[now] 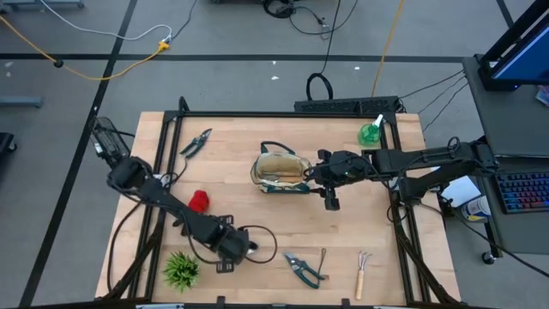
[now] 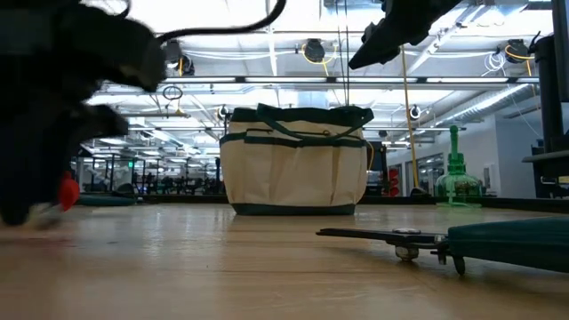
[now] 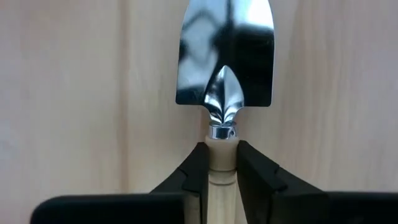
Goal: Pick & Place Garden tools in Gardening bag
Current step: Put the brown trowel into the gardening bag
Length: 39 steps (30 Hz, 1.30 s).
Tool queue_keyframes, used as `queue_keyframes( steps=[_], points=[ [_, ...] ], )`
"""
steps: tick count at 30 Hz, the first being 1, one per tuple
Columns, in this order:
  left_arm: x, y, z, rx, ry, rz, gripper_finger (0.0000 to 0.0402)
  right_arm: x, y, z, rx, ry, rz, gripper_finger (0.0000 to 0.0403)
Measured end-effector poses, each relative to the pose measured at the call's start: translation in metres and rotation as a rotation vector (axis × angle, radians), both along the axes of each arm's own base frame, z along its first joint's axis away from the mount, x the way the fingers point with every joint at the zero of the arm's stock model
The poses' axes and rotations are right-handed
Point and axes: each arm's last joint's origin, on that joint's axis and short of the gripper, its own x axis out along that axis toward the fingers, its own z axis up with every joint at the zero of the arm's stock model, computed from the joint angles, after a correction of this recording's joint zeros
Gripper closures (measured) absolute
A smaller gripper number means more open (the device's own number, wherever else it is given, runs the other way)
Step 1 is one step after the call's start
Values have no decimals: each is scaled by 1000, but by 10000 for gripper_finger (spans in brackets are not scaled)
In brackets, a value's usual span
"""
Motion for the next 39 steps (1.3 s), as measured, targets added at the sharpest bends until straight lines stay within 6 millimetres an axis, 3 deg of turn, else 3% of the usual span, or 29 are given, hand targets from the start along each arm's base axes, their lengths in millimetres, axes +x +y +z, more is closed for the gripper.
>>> queue_keyframes(
  steps=[5,13,24,39],
  points=[
    [7,16,20,53,-107,-31,343,0,0,0,10,1,-8,243],
    [4,50,70,139,-311,-24,341,-1,0,-3,72,19,-56,243],
    [2,88,122,258,-587,-72,343,-5,0,-27,104,68,-86,243],
    [28,157,145,421,-809,-95,343,-4,-1,-25,118,39,-96,243]
  ],
)
